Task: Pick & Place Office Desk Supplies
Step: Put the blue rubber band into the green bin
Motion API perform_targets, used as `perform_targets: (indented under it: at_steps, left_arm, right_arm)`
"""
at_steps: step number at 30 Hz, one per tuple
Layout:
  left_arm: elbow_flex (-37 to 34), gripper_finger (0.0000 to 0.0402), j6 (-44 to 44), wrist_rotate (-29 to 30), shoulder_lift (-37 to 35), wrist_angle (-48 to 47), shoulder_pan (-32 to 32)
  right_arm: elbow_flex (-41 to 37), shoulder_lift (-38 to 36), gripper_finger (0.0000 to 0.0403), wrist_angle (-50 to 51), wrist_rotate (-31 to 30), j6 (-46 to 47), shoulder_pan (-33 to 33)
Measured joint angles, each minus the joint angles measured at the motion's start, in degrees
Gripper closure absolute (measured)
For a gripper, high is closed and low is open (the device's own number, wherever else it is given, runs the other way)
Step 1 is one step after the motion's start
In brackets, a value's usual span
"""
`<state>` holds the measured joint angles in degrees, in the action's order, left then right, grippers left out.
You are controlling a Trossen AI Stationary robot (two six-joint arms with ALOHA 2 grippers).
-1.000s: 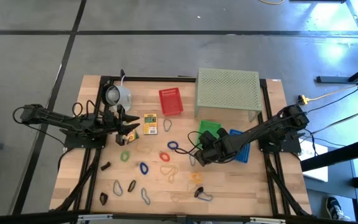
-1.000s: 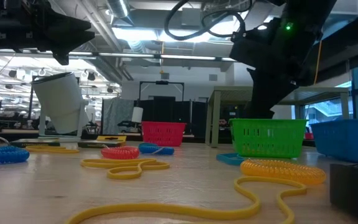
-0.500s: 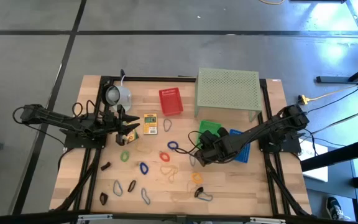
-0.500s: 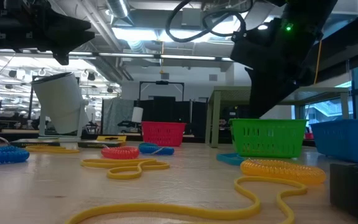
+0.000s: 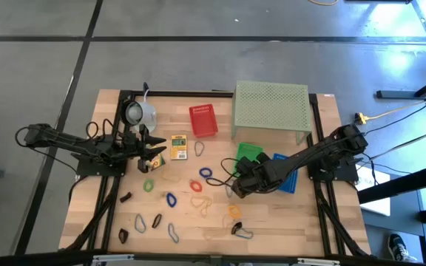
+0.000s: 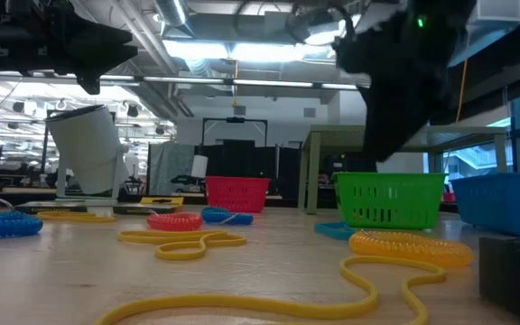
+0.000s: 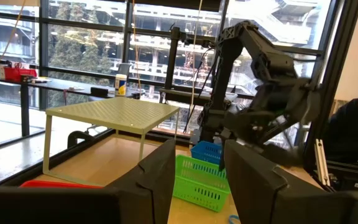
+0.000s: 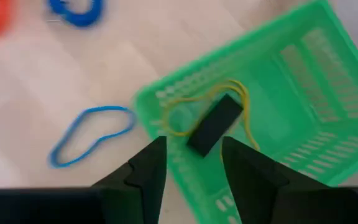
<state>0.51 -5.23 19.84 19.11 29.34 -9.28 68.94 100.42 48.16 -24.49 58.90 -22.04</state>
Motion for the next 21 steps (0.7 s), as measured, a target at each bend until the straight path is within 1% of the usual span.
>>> perform_targets:
  at_steps: [4, 7, 12, 14, 17, 21]
  left_arm:
    - [0.00, 0.0270, 0.00, 0.00, 0.00, -0.02, -0.01]
    - [0.00, 0.0270, 0.00, 0.00, 0.00, 0.00, 0.00]
    - [0.00, 0.0270, 0.00, 0.00, 0.00, -0.02, -0.02]
    - [0.00, 0.0270, 0.00, 0.00, 0.00, 0.00, 0.00]
    - [0.00, 0.0270, 0.00, 0.00, 0.00, 0.01, -0.01]
    - [0.00, 0.0270, 0.00, 0.00, 0.00, -0.02, -0.01]
  right_arm:
    - [4.98, -0.04, 0.0255, -0.26, 0.07, -5.55, -0.74]
    - [7.00, -0.15, 0.0260, -3.69, -0.12, -10.73, -1.73]
    - [5.81, 0.48, 0.0264, -14.12, -0.30, -17.92, -2.85]
    - [4.53, 1.76, 0.0264, -15.01, 0.54, -21.60, -3.27]
    - [3.82, 3.76, 0.0264, -15.59, 3.34, -29.74, -3.84]
    - [3.58, 6.95, 0.0264, -15.61, 6.43, -44.06, -4.57]
